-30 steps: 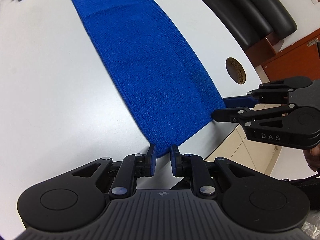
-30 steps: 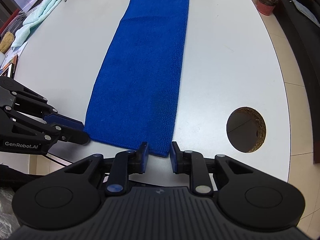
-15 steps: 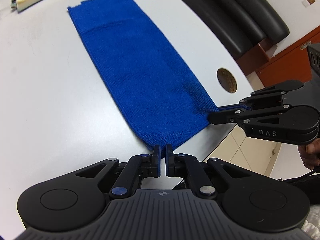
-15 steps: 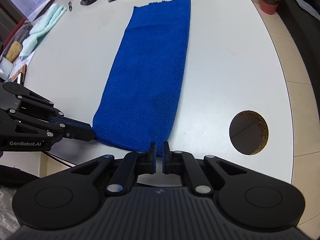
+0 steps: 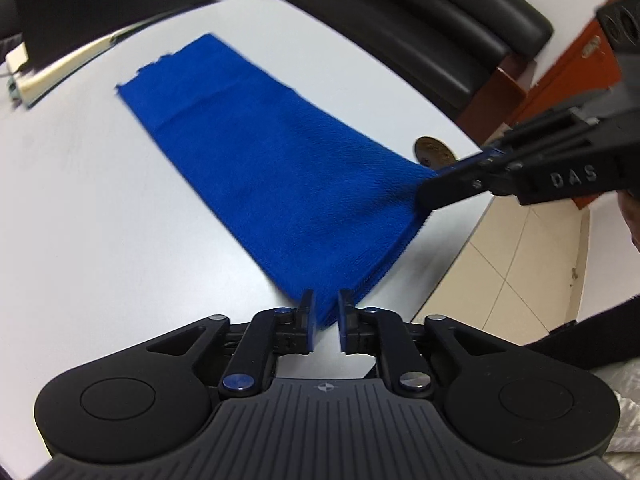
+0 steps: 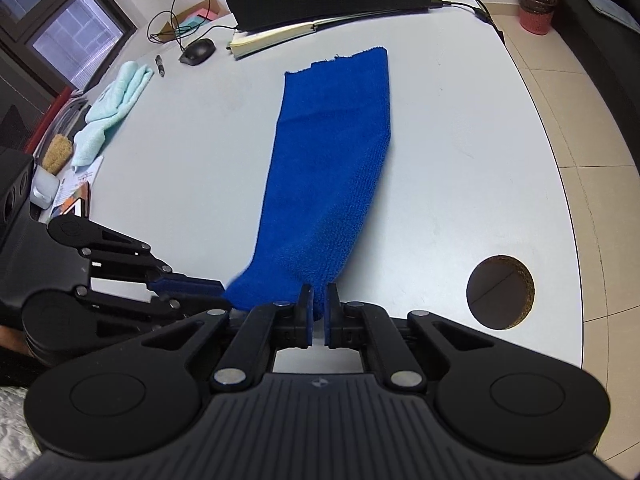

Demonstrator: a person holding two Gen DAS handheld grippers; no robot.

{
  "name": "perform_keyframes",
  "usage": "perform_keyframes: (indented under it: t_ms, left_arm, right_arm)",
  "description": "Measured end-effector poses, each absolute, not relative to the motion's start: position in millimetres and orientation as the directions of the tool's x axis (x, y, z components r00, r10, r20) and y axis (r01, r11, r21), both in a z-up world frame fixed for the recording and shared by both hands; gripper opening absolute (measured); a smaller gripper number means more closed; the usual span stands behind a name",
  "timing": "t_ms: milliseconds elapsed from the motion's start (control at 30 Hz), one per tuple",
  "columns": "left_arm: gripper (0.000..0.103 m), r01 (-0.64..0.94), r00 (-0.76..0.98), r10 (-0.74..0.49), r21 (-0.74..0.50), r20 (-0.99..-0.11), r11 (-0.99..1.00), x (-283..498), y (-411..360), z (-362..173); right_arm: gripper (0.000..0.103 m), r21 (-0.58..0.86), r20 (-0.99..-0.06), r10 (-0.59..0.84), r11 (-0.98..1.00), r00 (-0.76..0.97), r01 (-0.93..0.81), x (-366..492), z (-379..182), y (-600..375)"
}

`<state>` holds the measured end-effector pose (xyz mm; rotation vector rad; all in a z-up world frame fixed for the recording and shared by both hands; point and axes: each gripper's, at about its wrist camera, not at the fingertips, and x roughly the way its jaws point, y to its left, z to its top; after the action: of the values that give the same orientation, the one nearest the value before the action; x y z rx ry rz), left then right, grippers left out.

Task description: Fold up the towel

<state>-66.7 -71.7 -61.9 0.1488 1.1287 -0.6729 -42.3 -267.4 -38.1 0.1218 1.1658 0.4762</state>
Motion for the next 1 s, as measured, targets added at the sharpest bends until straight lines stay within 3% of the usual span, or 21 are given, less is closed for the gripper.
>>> perform_keyframes:
  t_ms: [133, 467, 833, 1000]
  left_arm:
    - [0.033, 0.6, 0.265, -0.433, -0.204, -0.862, 0.773, -71.0, -71.7, -56.5]
    - [0.034, 0.687, 0.248, -0.434, -0.158, -0.866, 0.709, -74.8, -99.1, -66.0]
    - [0.033, 0.729, 0.414, -0.339, 0.084, -0.845, 0.679, -86.0, -116.6, -65.9]
    - [0.034, 0.729, 0.458, -0.328, 0.138, -0.826, 0.67, -91.0, -113.9, -58.2]
  right_arm:
    - [0.005, 0.339, -0.851, 0.426, 0.893, 0.309, -0.296, -40.4, -34.6, -265.0]
    - [0.005, 0.383, -0.827, 0.465, 0.877, 0.316, -0.29, -36.5, -21.4, -259.1]
    - [0.005, 0.44, -0.799, 0.501, 0.864, 0.334, -0.244, -33.9, -10.1, -265.1]
    - [0.005, 0.446, -0.8, 0.499, 0.866, 0.333, -0.228, -34.0, -9.6, -269.2]
